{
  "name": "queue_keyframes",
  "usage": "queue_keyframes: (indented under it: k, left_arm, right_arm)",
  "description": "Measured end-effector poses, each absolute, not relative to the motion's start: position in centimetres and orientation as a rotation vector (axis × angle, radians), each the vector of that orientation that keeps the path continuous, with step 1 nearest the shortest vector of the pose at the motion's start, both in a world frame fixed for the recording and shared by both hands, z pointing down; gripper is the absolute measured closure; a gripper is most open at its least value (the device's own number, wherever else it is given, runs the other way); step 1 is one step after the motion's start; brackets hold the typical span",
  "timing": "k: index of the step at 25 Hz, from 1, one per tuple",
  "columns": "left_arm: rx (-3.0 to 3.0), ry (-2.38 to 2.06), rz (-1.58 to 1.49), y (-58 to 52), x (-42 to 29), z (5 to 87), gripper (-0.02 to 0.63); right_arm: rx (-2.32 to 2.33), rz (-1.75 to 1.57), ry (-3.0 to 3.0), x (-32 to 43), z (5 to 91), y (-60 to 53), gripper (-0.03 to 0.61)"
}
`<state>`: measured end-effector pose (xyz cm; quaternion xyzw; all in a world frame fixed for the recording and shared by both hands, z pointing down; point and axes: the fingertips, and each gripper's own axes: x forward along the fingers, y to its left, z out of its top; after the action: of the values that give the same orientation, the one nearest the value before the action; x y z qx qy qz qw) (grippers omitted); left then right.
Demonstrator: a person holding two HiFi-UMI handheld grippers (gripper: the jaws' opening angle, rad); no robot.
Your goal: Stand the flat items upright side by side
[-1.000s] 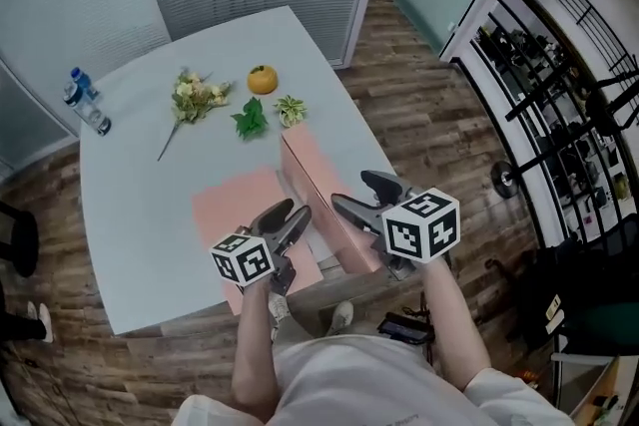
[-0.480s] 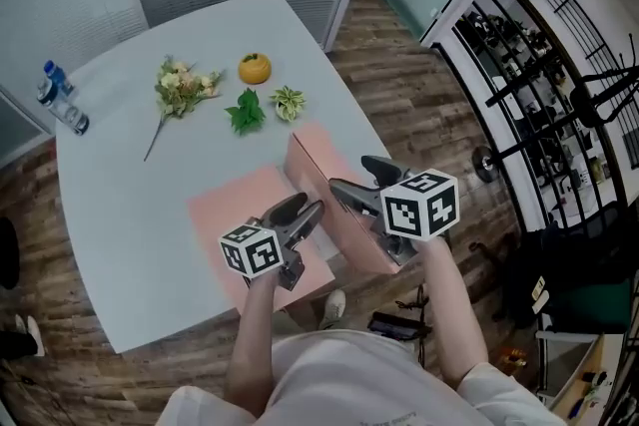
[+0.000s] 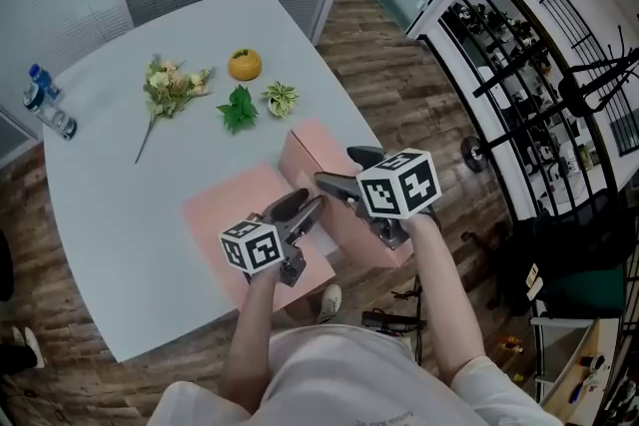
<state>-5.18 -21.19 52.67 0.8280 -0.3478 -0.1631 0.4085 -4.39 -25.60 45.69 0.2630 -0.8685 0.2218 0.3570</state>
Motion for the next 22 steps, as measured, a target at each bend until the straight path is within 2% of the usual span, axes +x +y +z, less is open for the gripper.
queue_keyframes:
  k: [4, 7, 19, 22]
  left_arm:
    - [2.106, -0.848, -0.428, -21.4, -4.6, 52.3, 0.402]
    - [2.106, -0.828, -0.447, -21.5, -4.5, 52.1, 0.405]
    - [2.117, -0.823, -0.505, -21.4, -4.6, 51.6, 0.405]
    - [2.158, -0.870, -0.526, -21.9, -5.0, 50.6, 0.425]
  right_arm:
    - [0.654, 0.508, -2.146, -4.5, 47.1, -25.2, 0.227]
    - [0.656, 0.490, -2.112, -4.6, 47.6, -25.2, 0.253]
    - [0.672, 0.487, -2.113, -4.5, 47.4, -25.3, 0.259]
    - [0.679, 0.472, -2.116, -4.5, 47.2, -25.3, 0.259]
